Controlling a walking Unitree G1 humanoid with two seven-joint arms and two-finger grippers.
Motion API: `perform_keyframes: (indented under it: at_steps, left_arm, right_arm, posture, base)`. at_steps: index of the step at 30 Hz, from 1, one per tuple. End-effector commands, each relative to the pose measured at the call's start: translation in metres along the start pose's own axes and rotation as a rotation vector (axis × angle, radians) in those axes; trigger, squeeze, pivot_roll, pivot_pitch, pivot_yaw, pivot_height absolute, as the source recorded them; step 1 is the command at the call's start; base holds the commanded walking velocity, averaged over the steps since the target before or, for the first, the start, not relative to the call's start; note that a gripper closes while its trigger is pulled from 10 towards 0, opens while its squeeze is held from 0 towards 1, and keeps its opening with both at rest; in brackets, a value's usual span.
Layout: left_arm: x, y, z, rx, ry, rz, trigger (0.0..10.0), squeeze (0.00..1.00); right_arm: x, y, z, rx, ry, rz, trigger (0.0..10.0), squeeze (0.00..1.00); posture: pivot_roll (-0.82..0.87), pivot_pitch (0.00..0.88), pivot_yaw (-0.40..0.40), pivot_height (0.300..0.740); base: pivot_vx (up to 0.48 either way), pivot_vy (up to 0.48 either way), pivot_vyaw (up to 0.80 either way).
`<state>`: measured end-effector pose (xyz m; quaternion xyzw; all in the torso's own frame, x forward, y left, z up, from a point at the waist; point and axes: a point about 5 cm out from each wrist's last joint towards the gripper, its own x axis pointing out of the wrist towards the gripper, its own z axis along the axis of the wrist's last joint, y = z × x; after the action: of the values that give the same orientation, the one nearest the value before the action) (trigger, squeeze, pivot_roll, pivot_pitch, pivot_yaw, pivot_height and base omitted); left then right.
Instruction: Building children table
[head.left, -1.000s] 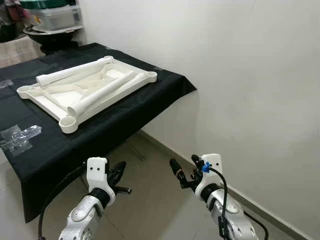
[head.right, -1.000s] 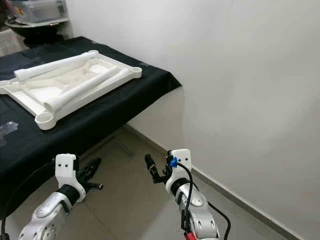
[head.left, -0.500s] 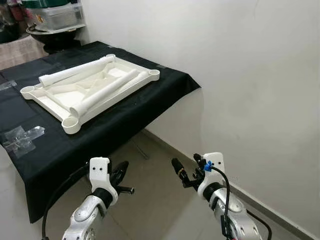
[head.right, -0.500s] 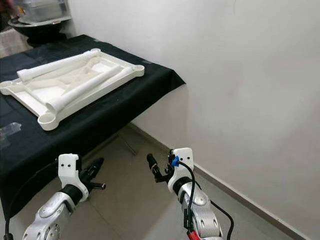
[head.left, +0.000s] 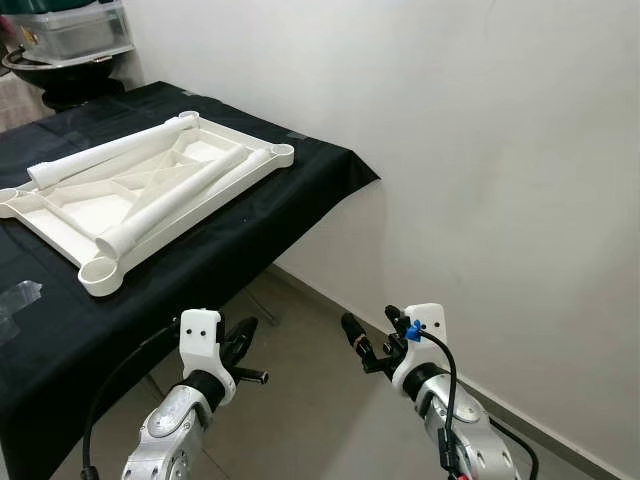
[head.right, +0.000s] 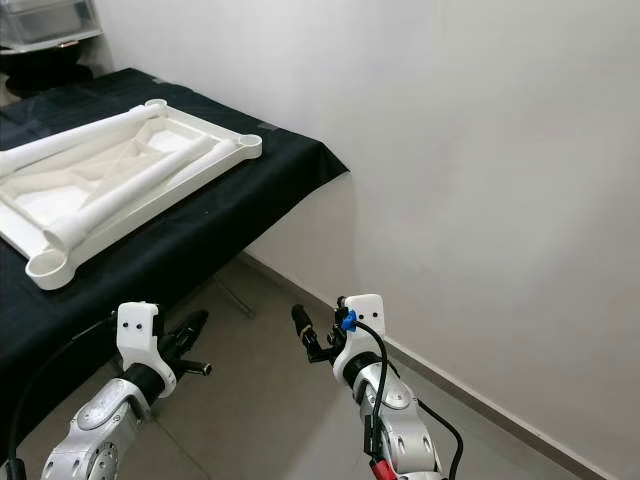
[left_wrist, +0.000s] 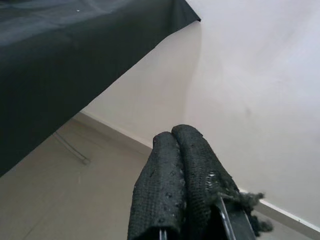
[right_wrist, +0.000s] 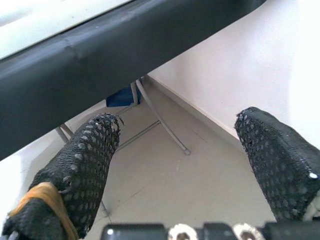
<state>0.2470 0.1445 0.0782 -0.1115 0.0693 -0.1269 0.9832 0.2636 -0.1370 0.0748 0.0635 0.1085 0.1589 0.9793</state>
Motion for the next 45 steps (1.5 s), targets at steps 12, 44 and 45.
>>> perform_keyframes:
  at_steps: [12, 44, 45]
  left_arm:
    - [-0.0012, 0.0011, 0.0019, 0.024, -0.007, 0.002, 10.0, 0.0]
    - [-0.0017, 0.004, 0.003, 0.02, -0.015, 0.027, 10.0, 0.0]
    - [-0.0016, 0.0041, 0.003, 0.019, -0.014, 0.027, 10.0, 0.0]
  right_arm:
    - [-0.0007, -0.0004, -0.0025, 0.006, 0.016, -0.001, 10.0, 0.0]
    - [0.0002, 0.0005, -0.0026, 0.01, 0.019, 0.002, 10.0, 0.0]
    - [0.0002, 0.0005, -0.0027, 0.01, 0.019, 0.002, 10.0, 0.0]
  posture:
    - [-0.1, 0.0, -0.034, 0.74]
    - [-0.09, 0.0, -0.031, 0.74]
    - [-0.09, 0.0, -0.031, 0.74]
  base:
    - [0.264, 0.0, 0.0]
    - [0.153, 0.0, 0.0]
    - [0.0, 0.0, 0.0]
